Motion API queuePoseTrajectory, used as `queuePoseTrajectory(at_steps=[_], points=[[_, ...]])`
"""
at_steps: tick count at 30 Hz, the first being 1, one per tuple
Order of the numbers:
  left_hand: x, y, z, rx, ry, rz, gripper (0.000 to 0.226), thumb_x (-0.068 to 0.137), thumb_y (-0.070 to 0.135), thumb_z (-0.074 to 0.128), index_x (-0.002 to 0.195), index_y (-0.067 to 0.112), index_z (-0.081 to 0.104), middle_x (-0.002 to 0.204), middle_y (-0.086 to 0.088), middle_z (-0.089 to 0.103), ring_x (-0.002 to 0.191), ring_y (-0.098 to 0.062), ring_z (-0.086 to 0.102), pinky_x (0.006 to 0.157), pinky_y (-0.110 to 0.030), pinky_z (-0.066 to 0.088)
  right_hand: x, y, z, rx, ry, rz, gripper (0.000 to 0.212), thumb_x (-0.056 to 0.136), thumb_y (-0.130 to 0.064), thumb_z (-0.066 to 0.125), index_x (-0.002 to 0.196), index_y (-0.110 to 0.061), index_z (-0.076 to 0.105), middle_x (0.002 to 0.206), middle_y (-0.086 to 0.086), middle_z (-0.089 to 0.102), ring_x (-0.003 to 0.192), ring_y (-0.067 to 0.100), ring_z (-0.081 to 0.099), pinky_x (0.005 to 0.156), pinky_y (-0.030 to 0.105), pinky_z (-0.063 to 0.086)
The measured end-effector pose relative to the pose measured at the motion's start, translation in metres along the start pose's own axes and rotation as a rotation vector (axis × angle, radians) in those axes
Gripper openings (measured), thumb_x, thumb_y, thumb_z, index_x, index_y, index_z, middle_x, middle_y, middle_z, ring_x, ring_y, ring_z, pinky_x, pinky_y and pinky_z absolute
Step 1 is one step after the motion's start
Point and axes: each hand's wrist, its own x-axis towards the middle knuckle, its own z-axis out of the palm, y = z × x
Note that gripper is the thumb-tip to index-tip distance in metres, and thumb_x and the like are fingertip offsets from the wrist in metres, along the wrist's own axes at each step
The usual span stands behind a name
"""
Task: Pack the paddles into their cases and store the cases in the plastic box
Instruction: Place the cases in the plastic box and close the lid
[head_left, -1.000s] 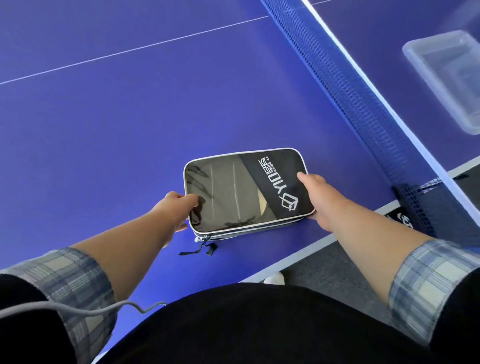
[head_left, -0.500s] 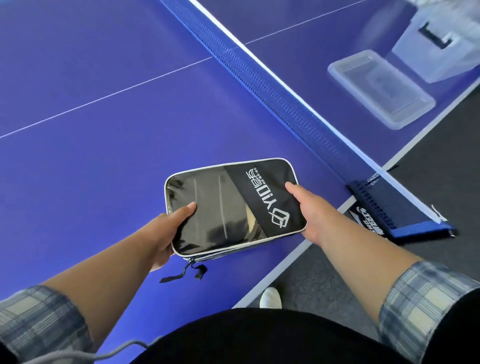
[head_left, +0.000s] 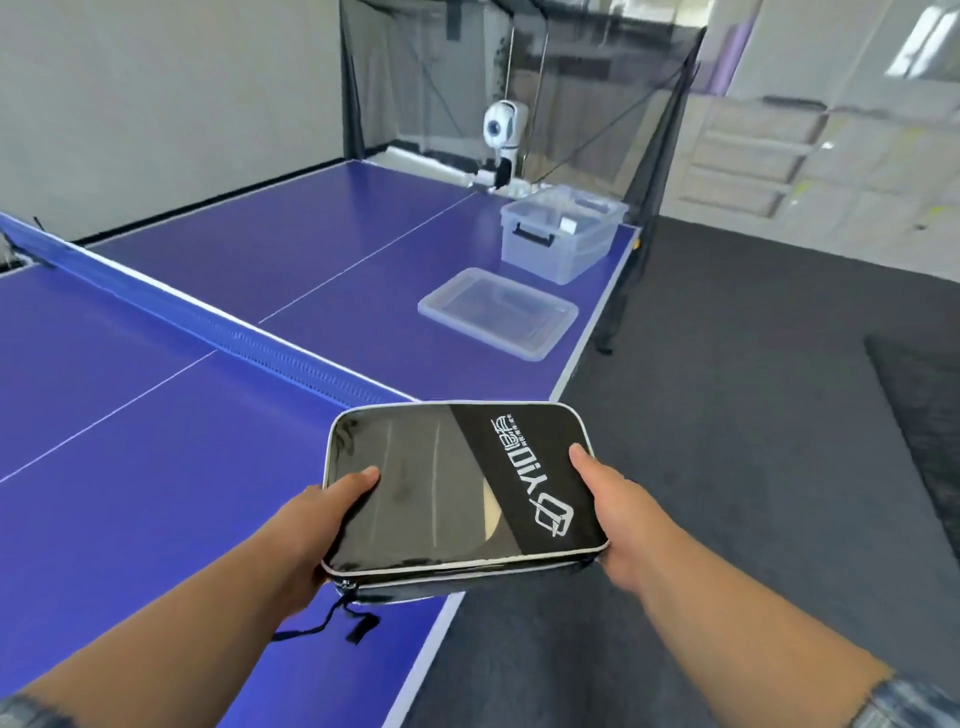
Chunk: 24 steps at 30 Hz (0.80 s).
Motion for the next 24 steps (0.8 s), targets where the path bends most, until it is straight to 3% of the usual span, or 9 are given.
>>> queuePoseTrajectory(at_steps=[5, 9, 14, 18, 21, 24], points=[[0.0, 0.038, 0.122, 0.021, -0.032, 0.043, 0.044, 0.082, 0.044, 0.075, 0.107, 0.008, 0.069, 0.092, -0.01, 0.078, 0.078, -0.027, 0.076, 0.06, -0.031, 0.057, 0.002, -0.064, -0.099, -0.028, 0.011, -0.153, 0.044, 0.088, -0.047, 0.071, 0.121, -0.021, 0.061, 0.097, 0.008, 0.079, 0.078, 0.03, 0.077, 0.053, 0.038, 0.058], [0.002, 0.051, 0.221, 0.013, -0.025, 0.075, 0.046, 0.08, 0.042, 0.077, 0.107, 0.006, 0.07, 0.091, -0.013, 0.078, 0.078, -0.03, 0.076, 0.062, -0.034, 0.059, 0.015, -0.109, -0.184, -0.04, 0.021, -0.197, 0.044, 0.085, -0.048, 0.073, 0.12, -0.023, 0.061, 0.096, 0.009, 0.079, 0.081, 0.033, 0.077, 0.066, 0.054, 0.061], [0.009, 0.054, 0.326, -0.022, -0.046, 0.061, 0.04, 0.082, 0.039, 0.075, 0.102, 0.005, 0.071, 0.089, -0.014, 0.078, 0.07, -0.028, 0.075, 0.062, -0.035, 0.061, 0.032, -0.158, -0.278, -0.068, 0.01, -0.213, 0.04, 0.086, -0.048, 0.072, 0.115, -0.021, 0.064, 0.095, 0.007, 0.08, 0.083, 0.03, 0.077, 0.064, 0.042, 0.061], [0.029, 0.06, 0.388, -0.036, -0.045, 0.053, 0.044, 0.081, 0.042, 0.076, 0.106, 0.006, 0.071, 0.092, -0.013, 0.078, 0.072, -0.028, 0.074, 0.077, -0.041, 0.061, 0.058, -0.198, -0.33, -0.05, 0.011, -0.212, 0.043, 0.087, -0.043, 0.073, 0.121, -0.018, 0.062, 0.098, 0.009, 0.079, 0.085, 0.03, 0.077, 0.065, 0.043, 0.061], [0.051, 0.074, 0.42, -0.044, -0.041, 0.043, 0.044, 0.08, 0.044, 0.076, 0.103, 0.007, 0.072, 0.088, -0.012, 0.078, 0.066, -0.027, 0.074, 0.064, -0.035, 0.06, 0.084, -0.22, -0.351, -0.014, -0.009, -0.186, 0.047, 0.087, -0.041, 0.074, 0.125, -0.017, 0.06, 0.1, 0.011, 0.079, 0.086, 0.032, 0.077, 0.064, 0.044, 0.061], [0.082, 0.094, 0.445, -0.051, -0.035, 0.037, 0.043, 0.082, 0.043, 0.075, 0.104, 0.006, 0.071, 0.087, -0.014, 0.077, 0.066, -0.028, 0.074, 0.067, -0.037, 0.06, 0.119, -0.243, -0.363, 0.006, -0.011, -0.188, 0.047, 0.088, -0.042, 0.073, 0.126, -0.017, 0.06, 0.103, 0.011, 0.078, 0.088, 0.033, 0.076, 0.069, 0.047, 0.06]])
